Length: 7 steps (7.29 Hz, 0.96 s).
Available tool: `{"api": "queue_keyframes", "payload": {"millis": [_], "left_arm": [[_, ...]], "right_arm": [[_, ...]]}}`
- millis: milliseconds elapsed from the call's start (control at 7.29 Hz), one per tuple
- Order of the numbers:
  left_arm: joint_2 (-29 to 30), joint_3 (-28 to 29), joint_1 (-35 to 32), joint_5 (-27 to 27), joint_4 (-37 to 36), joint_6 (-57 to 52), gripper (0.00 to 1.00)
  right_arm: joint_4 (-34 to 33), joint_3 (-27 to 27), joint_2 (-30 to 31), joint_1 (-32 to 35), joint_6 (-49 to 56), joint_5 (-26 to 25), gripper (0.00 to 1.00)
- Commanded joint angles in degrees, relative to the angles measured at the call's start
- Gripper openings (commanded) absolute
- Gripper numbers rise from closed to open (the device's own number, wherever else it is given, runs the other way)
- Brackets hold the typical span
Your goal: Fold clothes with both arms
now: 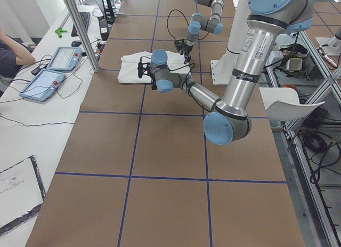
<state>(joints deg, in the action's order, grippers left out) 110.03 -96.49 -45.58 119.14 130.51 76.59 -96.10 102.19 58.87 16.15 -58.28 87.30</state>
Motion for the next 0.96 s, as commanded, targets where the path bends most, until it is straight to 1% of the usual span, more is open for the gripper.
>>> {"api": "queue_keyframes", "payload": {"millis": [0, 274, 412, 686, 823], "left_arm": [[0.3, 0.7, 0.9, -0.1, 0.4, 0.3, 1.0], [0.8, 0.7, 1.9, -0.4, 0.4, 1.2, 1.0], [1.2, 0.7, 2.0, -0.4, 0.4, 1.4, 1.0], [2.4, 0.7, 3.6, -1.0, 0.4, 4.2, 1.0], [2.9, 0.7, 4.1, -1.6, 0.4, 4.9, 1.0]], "right_arm": [[-0.1, 2.0, 2.4, 0.7, 1.1, 0.1, 0.95], [-0.1, 3.5, 4.5, 1.6, 1.4, 0.1, 0.95], [-0.1, 5.1, 6.9, 1.9, 1.9, 0.0, 0.95], [-0.1, 10.9, 13.9, 3.1, 5.2, 0.1, 0.95], [-0.1, 11.6, 14.6, 3.6, 5.5, 0.5, 0.95]]}}
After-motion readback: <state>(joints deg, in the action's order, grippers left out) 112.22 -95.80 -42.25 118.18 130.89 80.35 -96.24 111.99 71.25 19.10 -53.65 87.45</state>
